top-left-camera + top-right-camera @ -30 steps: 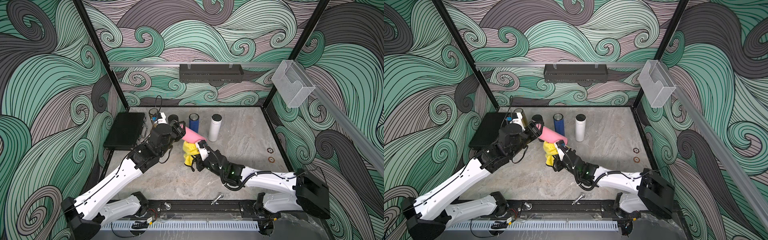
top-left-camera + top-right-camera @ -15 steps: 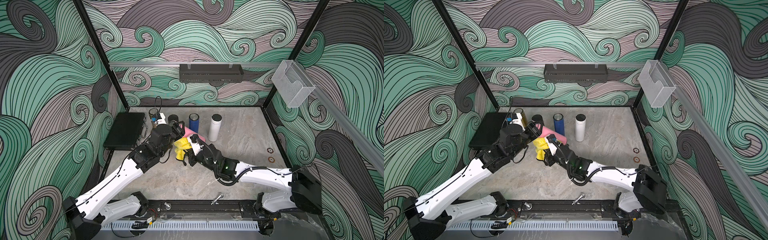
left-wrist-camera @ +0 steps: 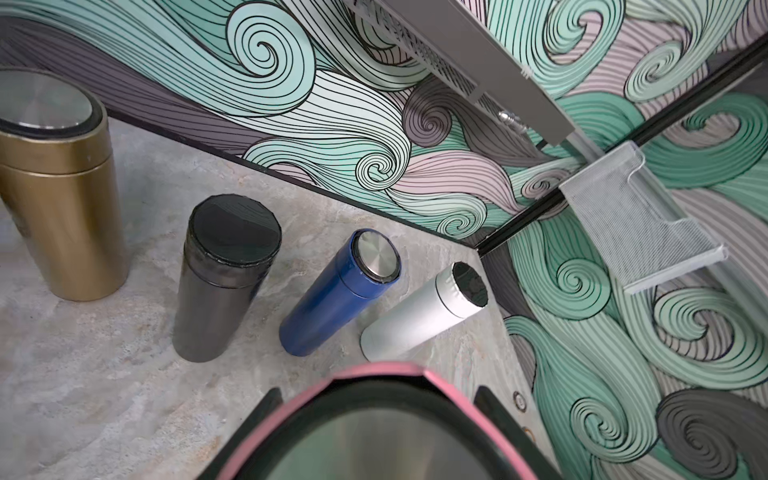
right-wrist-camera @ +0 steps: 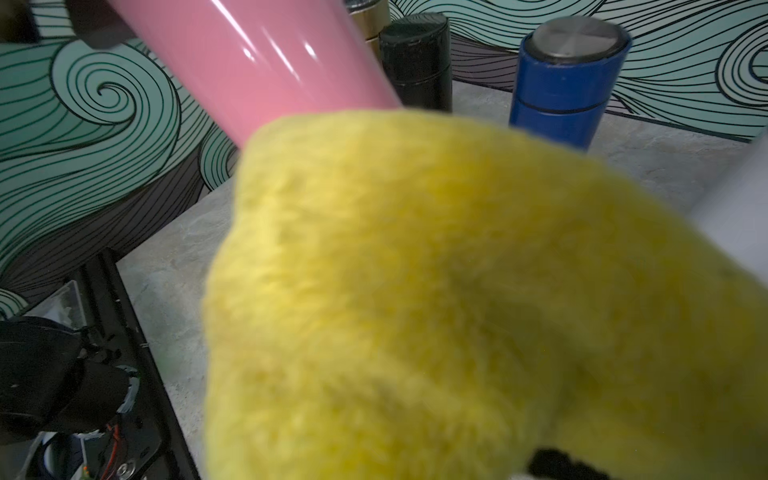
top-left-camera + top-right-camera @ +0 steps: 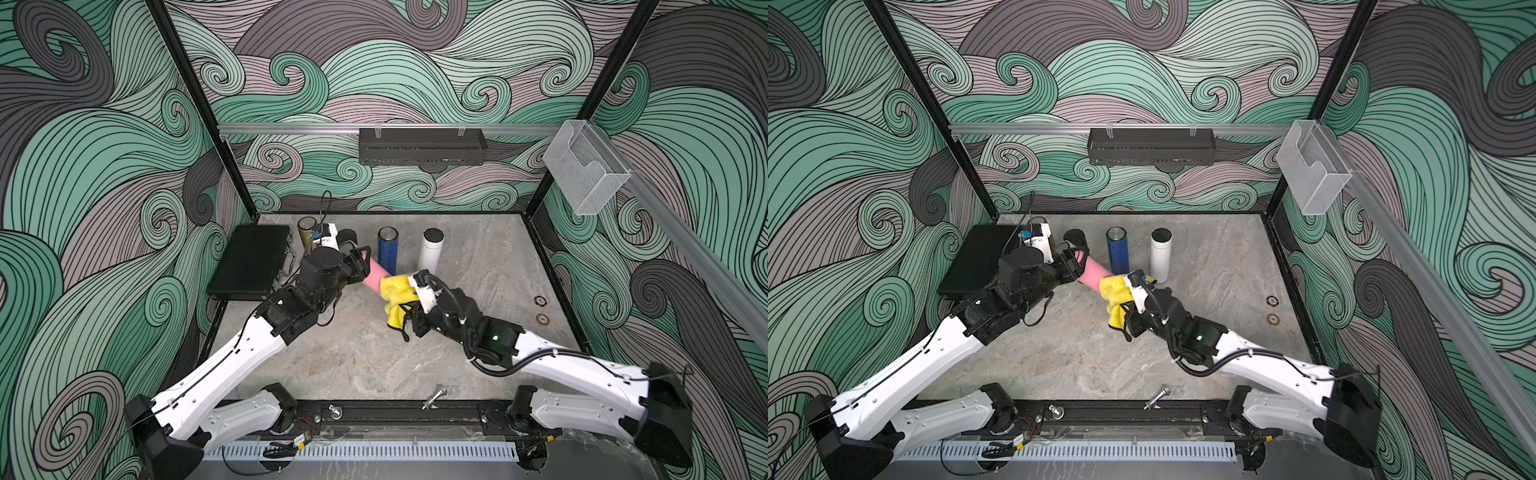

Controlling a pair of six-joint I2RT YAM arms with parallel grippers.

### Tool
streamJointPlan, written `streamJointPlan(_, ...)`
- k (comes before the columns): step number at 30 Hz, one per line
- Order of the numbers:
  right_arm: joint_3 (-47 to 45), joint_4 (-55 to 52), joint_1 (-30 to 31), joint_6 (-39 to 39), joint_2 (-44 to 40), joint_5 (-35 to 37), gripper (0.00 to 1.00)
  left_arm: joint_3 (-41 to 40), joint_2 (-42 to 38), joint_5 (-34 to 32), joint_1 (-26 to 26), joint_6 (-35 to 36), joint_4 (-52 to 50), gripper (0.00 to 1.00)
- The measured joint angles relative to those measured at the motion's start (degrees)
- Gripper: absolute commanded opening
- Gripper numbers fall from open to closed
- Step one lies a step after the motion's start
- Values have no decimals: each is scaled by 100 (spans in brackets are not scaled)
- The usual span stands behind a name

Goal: Wipe the surface of the thermos
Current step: Wipe the dirt from the surface of the thermos.

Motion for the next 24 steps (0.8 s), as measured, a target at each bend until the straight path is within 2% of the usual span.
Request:
streamJointPlan(4, 697, -841, -1211, 258, -527, -1226, 0, 0, 0, 863, 35, 914, 24, 0)
streamJointPlan(8, 1657, -1198, -2184, 588, -44, -2778, 0, -33, -4, 2109, 35, 1768, 267, 0)
streamJointPlan(11, 2116, -1239, -2280, 767, 599, -3700, 0, -42, -7, 2896, 35, 2271, 437, 0)
streamJointPlan(17, 2138, -892, -2286, 1333, 1523, -5047, 0, 26, 79, 3958, 35, 3056, 463, 0)
streamJointPlan(21, 2065, -1021, -2286, 1241, 1539, -5235, 0, 109, 313, 4179, 35, 3335, 330, 0)
streamJointPlan(24, 1620, -1023, -2297, 1150, 1266, -5178, 0, 90, 400, 4262, 33, 3359, 295, 0)
